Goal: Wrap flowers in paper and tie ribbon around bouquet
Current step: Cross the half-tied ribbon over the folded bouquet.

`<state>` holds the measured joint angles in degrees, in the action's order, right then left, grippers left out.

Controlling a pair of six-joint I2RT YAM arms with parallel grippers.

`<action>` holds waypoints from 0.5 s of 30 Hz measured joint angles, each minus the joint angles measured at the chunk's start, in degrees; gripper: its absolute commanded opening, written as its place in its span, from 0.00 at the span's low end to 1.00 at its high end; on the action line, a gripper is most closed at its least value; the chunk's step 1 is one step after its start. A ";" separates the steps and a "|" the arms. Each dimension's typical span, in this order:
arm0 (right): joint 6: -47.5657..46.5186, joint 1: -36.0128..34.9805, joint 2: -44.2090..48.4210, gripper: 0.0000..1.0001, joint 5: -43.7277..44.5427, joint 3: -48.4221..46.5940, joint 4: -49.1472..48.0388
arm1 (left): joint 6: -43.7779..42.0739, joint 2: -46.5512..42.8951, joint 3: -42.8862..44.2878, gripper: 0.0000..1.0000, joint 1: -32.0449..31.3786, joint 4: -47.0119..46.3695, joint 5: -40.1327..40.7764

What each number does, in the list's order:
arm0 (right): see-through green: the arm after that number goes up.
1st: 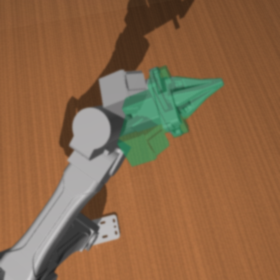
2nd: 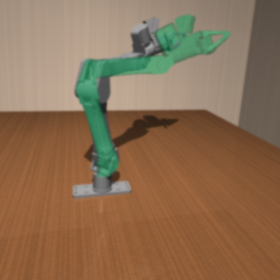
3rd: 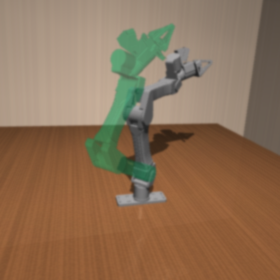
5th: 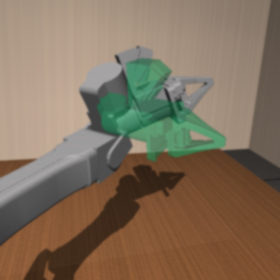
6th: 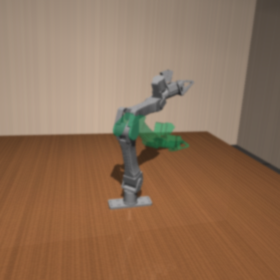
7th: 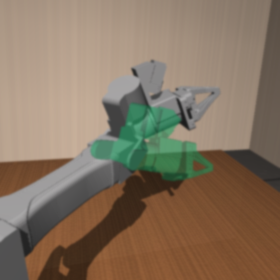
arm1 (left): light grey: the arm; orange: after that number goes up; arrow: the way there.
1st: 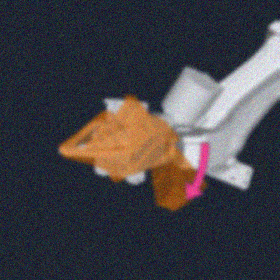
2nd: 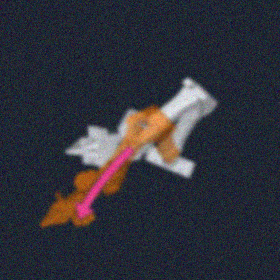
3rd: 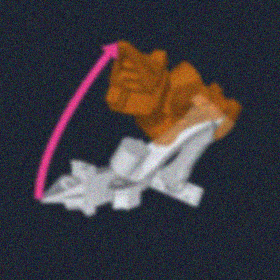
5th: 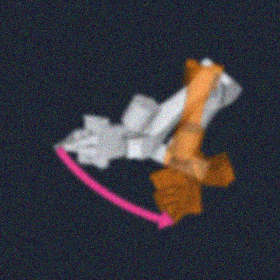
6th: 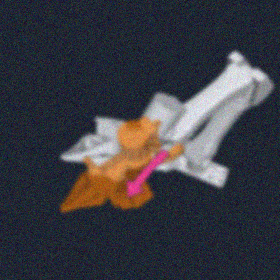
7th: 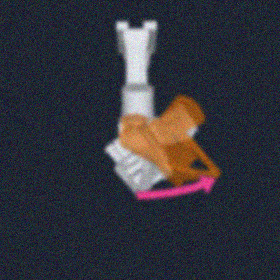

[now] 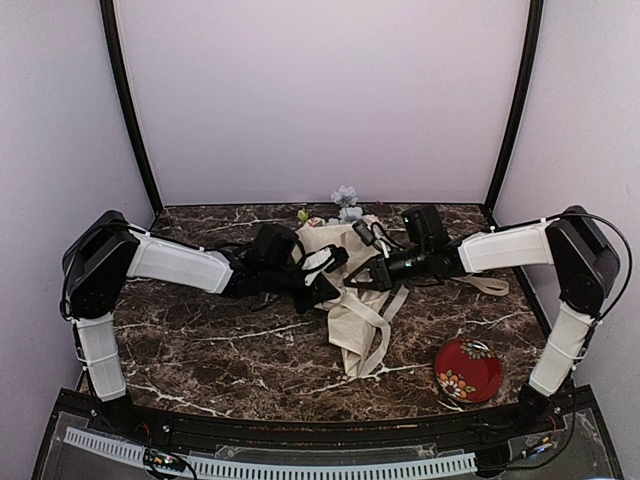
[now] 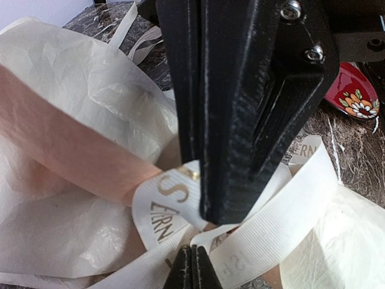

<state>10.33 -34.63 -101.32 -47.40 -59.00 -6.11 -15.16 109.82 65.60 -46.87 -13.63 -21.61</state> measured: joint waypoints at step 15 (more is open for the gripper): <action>-4.26 -1.62 2.16 0.21 -2.08 0.42 7.63 | 1.27 0.00 0.02 0.00 0.00 -1.14 1.16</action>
<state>6.07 -36.25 -99.15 -49.47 -58.59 1.52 -13.89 109.82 65.63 -46.87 -14.76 -20.45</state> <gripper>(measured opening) 0.164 0.005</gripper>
